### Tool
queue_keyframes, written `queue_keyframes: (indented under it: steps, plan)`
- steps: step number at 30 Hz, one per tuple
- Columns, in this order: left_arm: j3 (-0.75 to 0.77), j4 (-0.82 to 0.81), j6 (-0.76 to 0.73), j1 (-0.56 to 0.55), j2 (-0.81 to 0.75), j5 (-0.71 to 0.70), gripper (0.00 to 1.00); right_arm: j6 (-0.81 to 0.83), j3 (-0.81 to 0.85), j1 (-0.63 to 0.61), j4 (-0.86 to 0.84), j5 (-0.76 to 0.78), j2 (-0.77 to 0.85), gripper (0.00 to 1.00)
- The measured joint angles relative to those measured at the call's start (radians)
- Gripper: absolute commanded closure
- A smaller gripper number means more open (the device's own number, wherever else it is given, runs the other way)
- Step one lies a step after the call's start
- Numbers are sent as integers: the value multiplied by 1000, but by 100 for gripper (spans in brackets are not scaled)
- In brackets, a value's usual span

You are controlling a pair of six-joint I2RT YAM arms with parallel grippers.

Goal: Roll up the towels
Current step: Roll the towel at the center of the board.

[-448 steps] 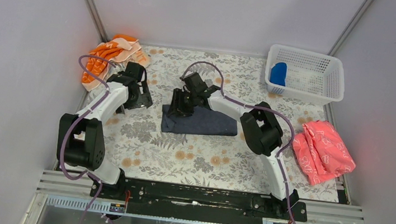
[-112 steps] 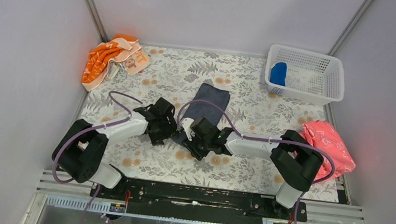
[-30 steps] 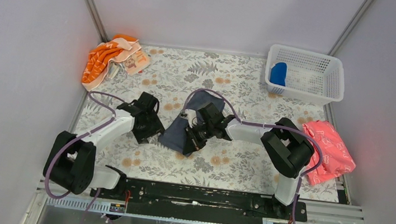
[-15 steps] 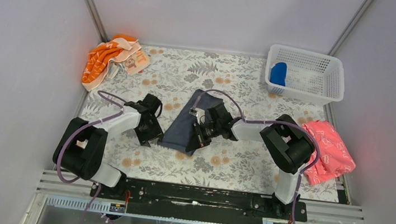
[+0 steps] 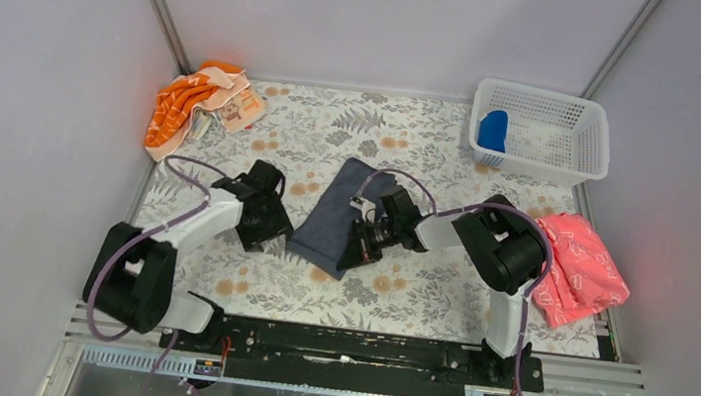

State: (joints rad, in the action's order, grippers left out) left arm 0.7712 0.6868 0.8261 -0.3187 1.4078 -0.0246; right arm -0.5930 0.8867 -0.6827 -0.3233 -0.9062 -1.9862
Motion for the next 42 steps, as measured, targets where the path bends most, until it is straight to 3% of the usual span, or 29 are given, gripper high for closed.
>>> queue_keyframes:
  steps: [8,20,42]
  plan:
    - [-76,-3,54,1,-228,-9,24,-52,-4,14,-33,-36,-29,100]
    - [-224,26,108,5,-372,62,19,-66,-3,16,-34,-41,-35,100]
    - [-265,-309,211,-41,-201,202,26,-32,37,16,58,-41,-39,96]
